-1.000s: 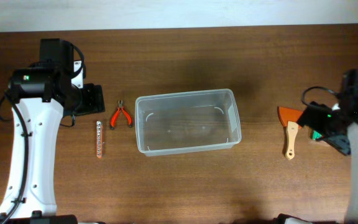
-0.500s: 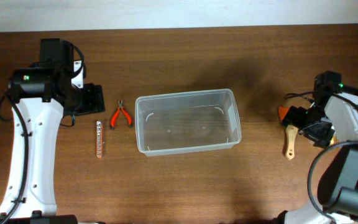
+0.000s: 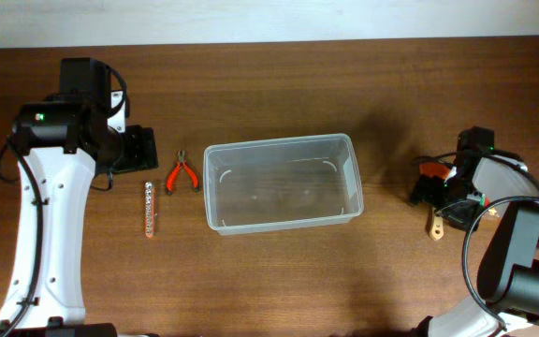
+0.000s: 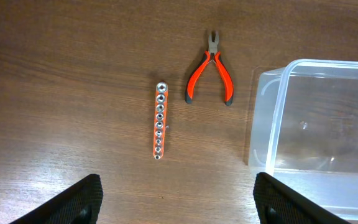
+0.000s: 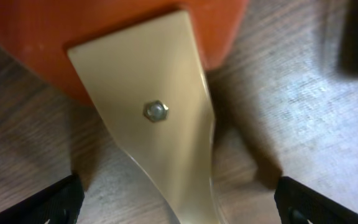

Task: Pack container
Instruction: 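Lower the right gripper and grasp the wooden scraper handle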

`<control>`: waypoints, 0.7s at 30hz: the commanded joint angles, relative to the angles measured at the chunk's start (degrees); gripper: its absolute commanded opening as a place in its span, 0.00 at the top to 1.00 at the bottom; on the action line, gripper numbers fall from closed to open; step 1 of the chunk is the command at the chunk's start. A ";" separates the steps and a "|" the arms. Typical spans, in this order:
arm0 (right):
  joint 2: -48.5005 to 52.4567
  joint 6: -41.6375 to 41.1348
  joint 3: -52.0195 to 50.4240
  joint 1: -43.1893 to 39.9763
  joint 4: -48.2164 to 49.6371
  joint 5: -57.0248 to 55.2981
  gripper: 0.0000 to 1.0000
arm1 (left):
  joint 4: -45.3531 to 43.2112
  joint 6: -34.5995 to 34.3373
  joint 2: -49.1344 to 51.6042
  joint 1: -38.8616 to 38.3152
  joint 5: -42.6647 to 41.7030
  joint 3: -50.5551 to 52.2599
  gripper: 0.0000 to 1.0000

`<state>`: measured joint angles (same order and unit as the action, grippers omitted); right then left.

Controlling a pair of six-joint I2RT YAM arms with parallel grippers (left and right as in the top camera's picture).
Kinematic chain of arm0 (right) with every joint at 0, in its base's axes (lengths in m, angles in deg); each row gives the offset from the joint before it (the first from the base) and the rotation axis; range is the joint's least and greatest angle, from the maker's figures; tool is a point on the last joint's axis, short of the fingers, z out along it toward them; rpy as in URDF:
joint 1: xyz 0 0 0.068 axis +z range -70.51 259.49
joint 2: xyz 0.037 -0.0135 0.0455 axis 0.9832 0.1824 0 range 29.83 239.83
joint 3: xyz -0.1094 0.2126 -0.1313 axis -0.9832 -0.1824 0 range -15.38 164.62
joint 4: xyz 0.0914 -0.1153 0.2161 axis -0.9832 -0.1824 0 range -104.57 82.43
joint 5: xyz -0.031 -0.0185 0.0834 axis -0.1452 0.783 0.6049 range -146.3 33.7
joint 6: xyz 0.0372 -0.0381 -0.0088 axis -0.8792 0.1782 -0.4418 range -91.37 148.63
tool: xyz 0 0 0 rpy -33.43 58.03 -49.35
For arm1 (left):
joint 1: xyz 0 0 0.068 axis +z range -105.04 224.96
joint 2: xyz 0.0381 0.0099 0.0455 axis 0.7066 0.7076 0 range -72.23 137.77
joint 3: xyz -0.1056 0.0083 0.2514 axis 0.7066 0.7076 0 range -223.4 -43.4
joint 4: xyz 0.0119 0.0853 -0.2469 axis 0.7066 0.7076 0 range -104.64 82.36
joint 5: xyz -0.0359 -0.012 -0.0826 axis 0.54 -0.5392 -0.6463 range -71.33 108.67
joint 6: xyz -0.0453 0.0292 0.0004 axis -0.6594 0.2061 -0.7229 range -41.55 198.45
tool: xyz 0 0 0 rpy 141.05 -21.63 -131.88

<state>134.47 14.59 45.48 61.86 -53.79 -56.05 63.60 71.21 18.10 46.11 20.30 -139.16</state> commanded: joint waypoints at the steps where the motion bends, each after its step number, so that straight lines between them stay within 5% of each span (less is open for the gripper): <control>1: 0.59 1.84 -1.86 0.37 2.01 0.59 0.01 | -0.22 0.92 -0.13 0.20 -0.79 0.26 0.20; 14: 0.59 1.77 -6.97 0.37 5.14 0.61 0.00 | -0.20 0.92 -0.13 0.20 -0.68 0.26 0.20; 21: 0.59 1.77 -6.97 0.37 4.04 0.61 0.14 | -0.13 0.92 -0.13 0.20 -0.39 0.28 0.20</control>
<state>132.00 16.12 41.61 62.02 -48.93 -56.27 63.60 71.21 18.10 46.11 20.32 -139.16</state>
